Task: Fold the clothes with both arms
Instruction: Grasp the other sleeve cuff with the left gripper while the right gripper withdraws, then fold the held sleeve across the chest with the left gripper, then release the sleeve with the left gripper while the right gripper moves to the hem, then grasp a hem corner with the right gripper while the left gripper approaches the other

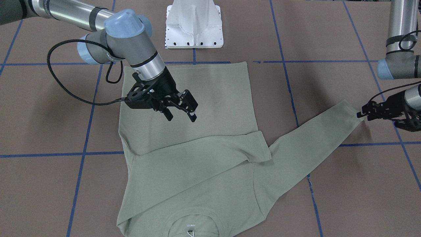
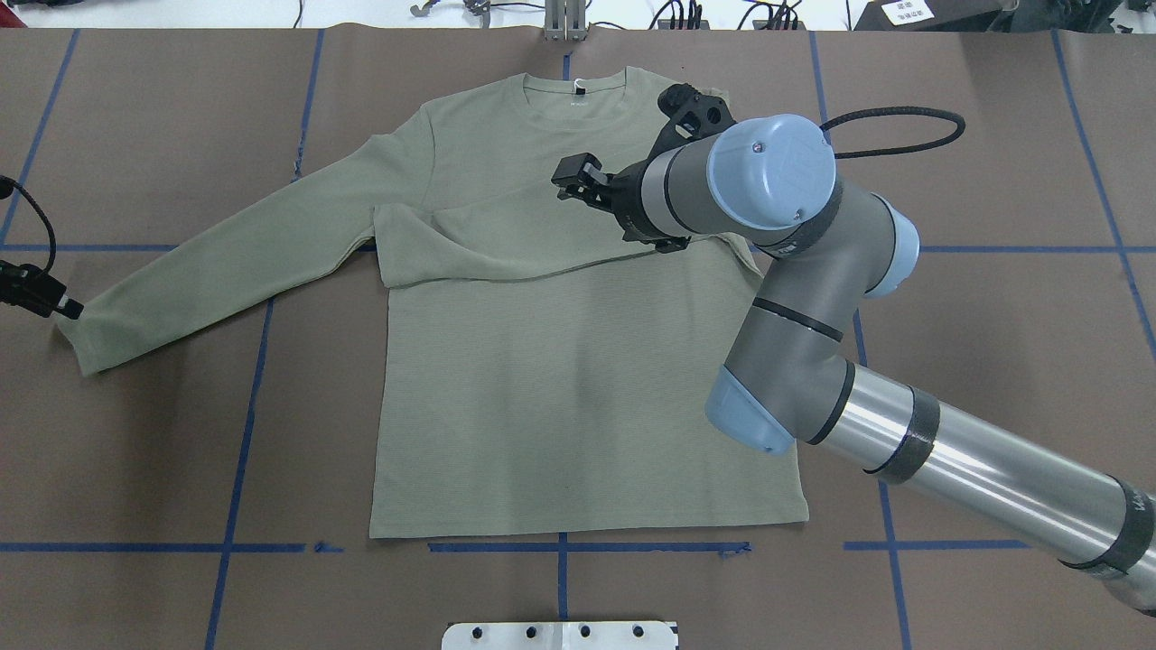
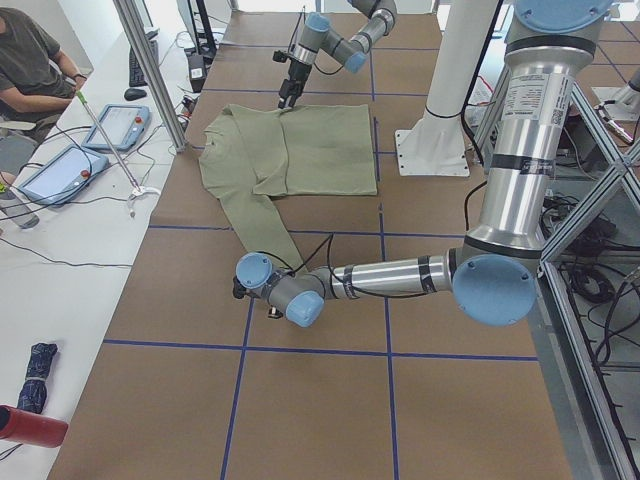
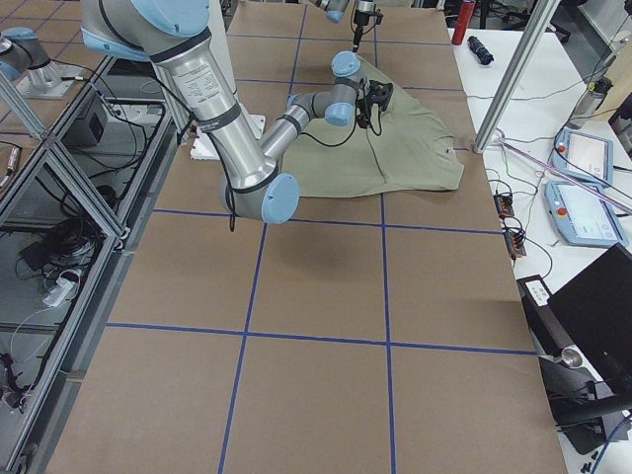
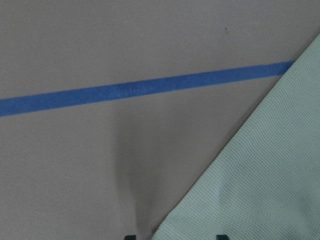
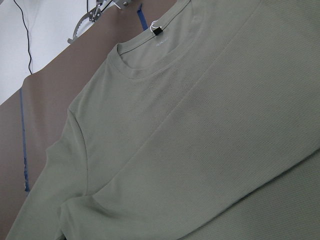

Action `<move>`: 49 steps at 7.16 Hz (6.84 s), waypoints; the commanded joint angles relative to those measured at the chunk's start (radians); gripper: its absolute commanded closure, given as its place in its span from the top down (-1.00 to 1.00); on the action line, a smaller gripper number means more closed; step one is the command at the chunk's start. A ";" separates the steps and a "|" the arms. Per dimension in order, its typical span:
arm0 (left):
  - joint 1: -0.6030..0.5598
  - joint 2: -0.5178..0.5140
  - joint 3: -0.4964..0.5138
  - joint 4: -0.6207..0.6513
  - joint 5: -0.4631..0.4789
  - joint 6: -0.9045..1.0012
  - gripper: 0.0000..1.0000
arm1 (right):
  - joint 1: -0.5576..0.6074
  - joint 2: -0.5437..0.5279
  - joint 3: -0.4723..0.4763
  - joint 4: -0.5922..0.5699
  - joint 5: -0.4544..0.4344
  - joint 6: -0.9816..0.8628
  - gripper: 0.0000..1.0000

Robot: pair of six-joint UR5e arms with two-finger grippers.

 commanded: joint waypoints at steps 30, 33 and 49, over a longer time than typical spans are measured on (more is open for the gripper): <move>0.536 -0.436 -0.324 -0.232 0.796 -1.047 0.96 | -0.377 -0.664 0.526 -0.024 -0.384 0.252 0.96; 0.542 -0.434 -0.332 -0.232 0.799 -1.048 0.96 | -0.533 -0.667 0.531 -0.165 -0.510 0.400 0.61; 0.544 -0.390 -0.346 -0.235 0.833 -1.051 0.97 | -0.594 -0.713 0.488 -0.227 -0.499 0.405 -0.46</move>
